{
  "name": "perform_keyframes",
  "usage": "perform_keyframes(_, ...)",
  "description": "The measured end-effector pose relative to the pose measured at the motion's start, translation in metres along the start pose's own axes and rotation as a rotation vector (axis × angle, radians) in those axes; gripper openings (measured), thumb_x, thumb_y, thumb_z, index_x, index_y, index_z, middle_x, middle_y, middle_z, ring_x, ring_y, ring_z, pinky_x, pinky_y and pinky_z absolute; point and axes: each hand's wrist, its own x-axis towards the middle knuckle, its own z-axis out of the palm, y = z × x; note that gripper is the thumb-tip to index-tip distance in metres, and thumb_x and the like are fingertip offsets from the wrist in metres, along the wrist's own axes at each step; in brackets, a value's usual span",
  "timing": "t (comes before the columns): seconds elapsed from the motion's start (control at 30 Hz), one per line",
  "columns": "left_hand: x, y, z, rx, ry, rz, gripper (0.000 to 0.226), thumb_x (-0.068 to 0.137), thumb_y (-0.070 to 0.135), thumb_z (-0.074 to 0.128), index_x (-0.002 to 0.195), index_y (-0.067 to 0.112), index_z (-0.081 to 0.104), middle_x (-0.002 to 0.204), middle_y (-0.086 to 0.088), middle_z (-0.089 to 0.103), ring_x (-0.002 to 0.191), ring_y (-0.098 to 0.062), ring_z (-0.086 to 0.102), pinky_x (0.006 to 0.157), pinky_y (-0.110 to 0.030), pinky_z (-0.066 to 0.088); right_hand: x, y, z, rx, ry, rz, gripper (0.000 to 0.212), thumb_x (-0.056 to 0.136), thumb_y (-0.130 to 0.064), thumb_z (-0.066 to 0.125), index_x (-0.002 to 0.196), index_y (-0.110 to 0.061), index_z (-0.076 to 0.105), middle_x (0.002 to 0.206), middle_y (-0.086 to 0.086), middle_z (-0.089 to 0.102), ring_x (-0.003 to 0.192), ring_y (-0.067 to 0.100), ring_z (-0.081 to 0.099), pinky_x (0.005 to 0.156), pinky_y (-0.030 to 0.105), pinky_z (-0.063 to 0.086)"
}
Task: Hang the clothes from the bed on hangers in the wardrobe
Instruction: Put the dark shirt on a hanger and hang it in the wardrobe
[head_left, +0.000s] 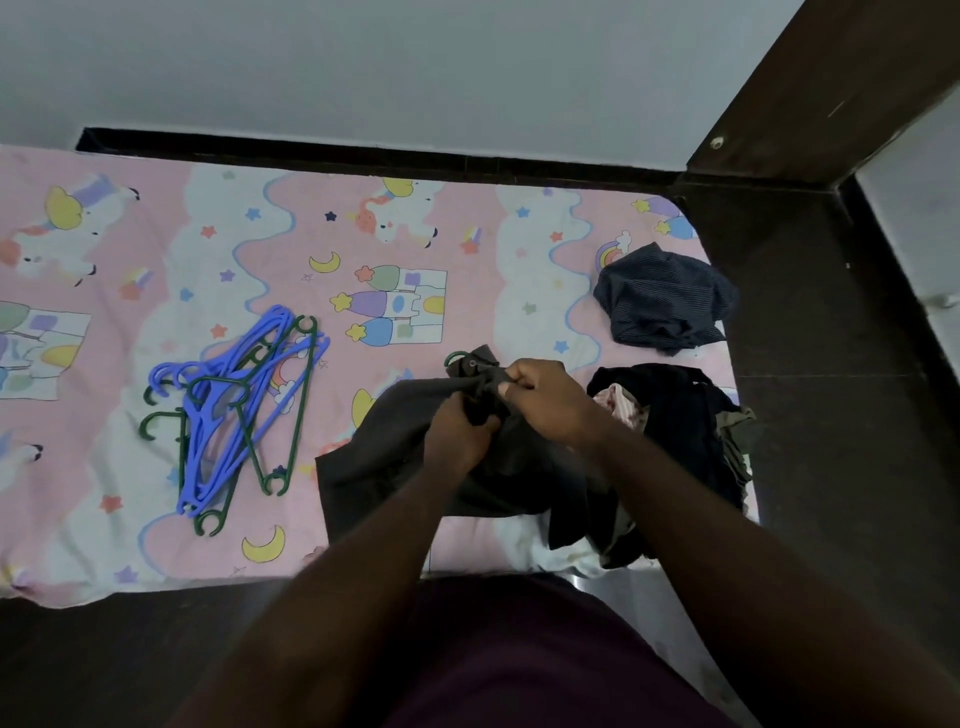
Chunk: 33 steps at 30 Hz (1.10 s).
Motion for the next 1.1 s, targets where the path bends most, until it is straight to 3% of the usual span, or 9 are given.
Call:
perform_keyframes(0.07,0.001,-0.002,0.008,0.035,0.141,-0.066,0.038,0.089,0.037,0.06,0.119,0.013,0.06,0.112,-0.006,0.067,0.104,-0.027,0.062,0.091,-0.044,0.051,-0.004,-0.002,-0.008,0.012,-0.05,-0.022,0.018,0.096,-0.009,0.056,0.084,0.004,0.061,0.069,0.007,0.055,0.064,0.014,0.045,0.062,0.027,0.034)
perform_keyframes(0.17,0.006,-0.005,0.001,0.013,0.261,-0.113,0.025,0.099,0.018,0.049,0.114,0.005,0.064,0.108,-0.011,0.067,0.103,-0.03,0.062,0.088,-0.033,0.047,-0.006,0.002,-0.022,-0.054,-0.032,-0.05,0.016,0.092,-0.008,0.062,0.081,0.002,0.066,0.073,0.013,0.062,0.067,0.022,0.054,0.064,0.03,0.038)
perform_keyframes(0.23,0.007,-0.013,-0.012,0.014,0.195,-0.028,0.021,0.098,0.01,0.049,0.11,0.003,0.066,0.106,-0.012,0.068,0.101,-0.028,0.063,0.089,-0.032,0.047,0.001,0.006,-0.036,-0.199,-0.015,-0.043,0.014,0.088,-0.01,0.066,0.075,-0.005,0.069,0.079,0.014,0.068,0.082,0.027,0.064,0.07,0.032,0.043)
perform_keyframes(0.33,0.006,-0.02,-0.033,-0.026,0.09,0.065,0.006,0.09,0.01,0.065,0.095,0.008,0.066,0.094,-0.006,0.069,0.086,-0.018,0.063,0.081,-0.031,0.052,0.019,0.012,-0.064,-0.295,0.003,0.041,0.01,0.084,-0.01,0.07,0.082,0.0,0.073,0.079,0.009,0.069,0.071,0.013,0.058,0.067,0.023,0.038)
perform_keyframes(0.47,0.0,0.003,-0.06,-0.182,0.115,0.03,0.009,0.085,0.017,0.074,0.084,0.009,0.069,0.076,-0.001,0.071,0.064,-0.009,0.062,0.063,-0.024,0.048,0.041,0.016,-0.082,-0.042,0.065,0.172,0.031,0.085,-0.015,0.074,0.076,0.013,0.063,0.068,0.011,0.056,0.057,0.012,0.046,0.059,0.023,0.038)
perform_keyframes(0.57,-0.013,0.031,-0.06,-0.35,0.148,0.019,0.01,0.087,0.018,0.072,0.081,0.011,0.071,0.072,-0.002,0.071,0.06,-0.008,0.061,0.055,-0.021,0.051,0.032,0.012,-0.057,0.414,0.168,0.142,0.03,0.09,-0.016,0.069,0.065,-0.002,0.058,0.064,0.009,0.052,0.058,0.013,0.046,0.057,0.024,0.039)
perform_keyframes(0.67,-0.024,0.033,-0.033,-0.488,0.115,-0.094,0.012,0.09,0.018,0.068,0.082,0.008,0.07,0.072,-0.002,0.069,0.063,-0.01,0.06,0.056,-0.023,0.052,0.01,0.034,-0.003,0.73,-0.023,0.279,0.022,0.094,-0.015,0.063,0.074,-0.006,0.066,0.078,0.02,0.062,0.073,0.025,0.057,0.073,0.038,0.048)
perform_keyframes(0.8,-0.036,0.022,-0.005,-0.561,0.099,-0.206,0.014,0.093,0.018,0.065,0.085,0.006,0.068,0.07,-0.002,0.063,0.064,-0.012,0.055,0.057,-0.023,0.048,-0.004,0.055,0.028,0.776,-0.163,0.365,0.014,0.094,-0.015,0.062,0.084,-0.007,0.065,0.091,0.019,0.056,0.086,0.029,0.049,0.069,0.035,0.043)
perform_keyframes(1.1,-0.042,0.033,0.011,-0.64,0.071,-0.305,0.022,0.098,0.019,0.057,0.085,0.004,0.066,0.081,-0.01,0.063,0.077,-0.016,0.058,0.065,-0.028,0.051,0.001,0.059,0.017,0.734,-0.162,0.308,0.012,0.091,-0.009,0.066,0.08,-0.006,0.069,0.074,0.006,0.07,0.066,0.014,0.064,0.055,0.022,0.05)
